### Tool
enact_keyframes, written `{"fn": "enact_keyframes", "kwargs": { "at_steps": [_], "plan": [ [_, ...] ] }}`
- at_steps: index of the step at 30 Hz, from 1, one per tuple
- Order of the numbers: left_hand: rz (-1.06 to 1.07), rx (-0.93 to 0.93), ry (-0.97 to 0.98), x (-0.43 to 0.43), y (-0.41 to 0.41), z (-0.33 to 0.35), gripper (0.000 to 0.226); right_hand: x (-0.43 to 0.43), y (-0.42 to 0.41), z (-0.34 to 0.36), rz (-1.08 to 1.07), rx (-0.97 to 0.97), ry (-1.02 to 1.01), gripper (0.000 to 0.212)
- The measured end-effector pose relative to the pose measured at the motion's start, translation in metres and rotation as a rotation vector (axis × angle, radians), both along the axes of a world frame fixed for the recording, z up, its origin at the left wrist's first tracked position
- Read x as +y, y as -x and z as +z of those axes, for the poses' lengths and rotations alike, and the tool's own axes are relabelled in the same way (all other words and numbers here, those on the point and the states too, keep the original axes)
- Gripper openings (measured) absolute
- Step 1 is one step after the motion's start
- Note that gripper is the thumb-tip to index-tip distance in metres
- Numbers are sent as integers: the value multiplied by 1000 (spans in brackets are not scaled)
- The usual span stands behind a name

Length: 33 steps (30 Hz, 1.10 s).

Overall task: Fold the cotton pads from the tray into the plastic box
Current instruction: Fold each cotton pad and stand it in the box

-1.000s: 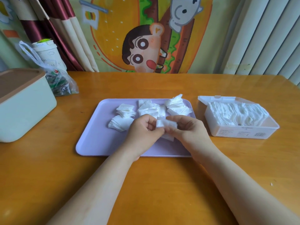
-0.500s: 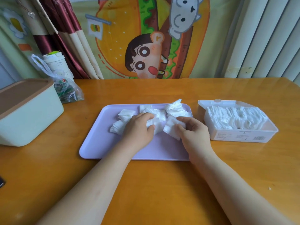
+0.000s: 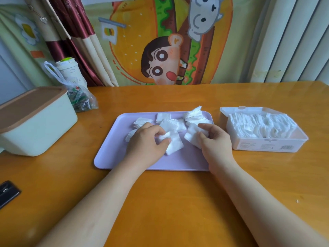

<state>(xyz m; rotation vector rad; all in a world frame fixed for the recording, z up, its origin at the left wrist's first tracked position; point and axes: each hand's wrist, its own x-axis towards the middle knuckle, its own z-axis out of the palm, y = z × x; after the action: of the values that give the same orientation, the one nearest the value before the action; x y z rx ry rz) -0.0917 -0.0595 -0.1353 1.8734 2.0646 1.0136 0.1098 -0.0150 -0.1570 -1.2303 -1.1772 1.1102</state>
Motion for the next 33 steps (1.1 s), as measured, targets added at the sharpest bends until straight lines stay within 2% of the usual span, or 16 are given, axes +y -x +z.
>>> {"fn": "enact_keyframes", "kwargs": {
  "at_steps": [3, 11, 14, 17, 19, 28, 33],
  "plan": [
    [5, -91, 150, -3, -6, -6, 22, -1, 0, 1, 9, -6, 2, 25],
    [-30, -137, -11, 8, -14, -14, 20, -5, -1, 3, 47, -16, 8, 39],
    [-48, -372, -43, 4, -13, -1, 17, -4, -2, 4, 32, -22, 1, 39],
    [-215, -724, 12, 1, -15, 14, 16, -3, -2, 5, 16, 29, 6, 31],
    [-283, -847, 46, 1, -16, 16, 16, -3, -2, 7, 32, 84, -1, 28],
    [-202, -660, 187, 6, -23, 3, 12, -7, -4, 12, 135, 157, -5, 20],
    [-110, -770, 192, 1, -28, 7, 9, -16, -3, 18, 141, 177, 20, 17]
  ]
}}
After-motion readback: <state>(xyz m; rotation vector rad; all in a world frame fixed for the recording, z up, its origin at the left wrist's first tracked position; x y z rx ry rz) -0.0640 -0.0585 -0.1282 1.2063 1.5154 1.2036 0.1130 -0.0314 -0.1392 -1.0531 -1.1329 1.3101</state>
